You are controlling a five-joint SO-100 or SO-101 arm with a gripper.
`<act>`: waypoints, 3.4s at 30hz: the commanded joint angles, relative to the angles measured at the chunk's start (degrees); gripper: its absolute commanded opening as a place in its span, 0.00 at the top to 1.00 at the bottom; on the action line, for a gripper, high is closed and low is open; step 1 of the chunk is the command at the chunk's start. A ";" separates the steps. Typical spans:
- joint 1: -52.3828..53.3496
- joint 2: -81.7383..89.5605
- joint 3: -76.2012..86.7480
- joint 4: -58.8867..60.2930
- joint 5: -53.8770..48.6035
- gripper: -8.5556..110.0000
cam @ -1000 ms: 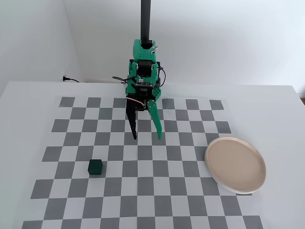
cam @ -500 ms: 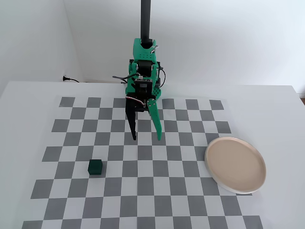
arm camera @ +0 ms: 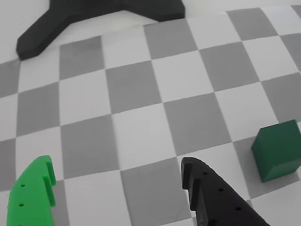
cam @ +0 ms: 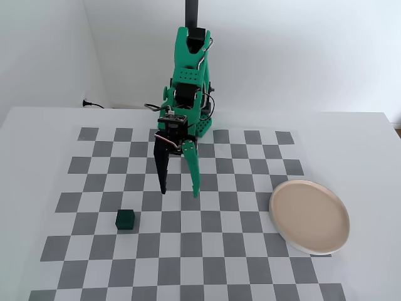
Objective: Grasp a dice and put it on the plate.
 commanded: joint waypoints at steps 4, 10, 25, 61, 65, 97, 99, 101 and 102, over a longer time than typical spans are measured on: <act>3.60 -9.32 -8.96 -4.75 0.70 0.73; 6.94 -12.83 -10.90 -6.15 0.79 0.73; 15.21 -24.52 -15.29 -12.66 1.14 0.72; 17.05 -48.52 -18.90 -26.46 -3.87 0.70; 17.05 -50.36 -19.07 -27.69 -4.13 0.70; 14.94 -59.24 -22.24 -31.29 -4.57 0.71; 14.85 -59.24 -22.24 -31.46 -4.57 0.71; 14.85 -59.41 -22.24 -31.64 -4.57 0.71; 14.85 -59.59 -22.32 -31.82 -4.48 0.71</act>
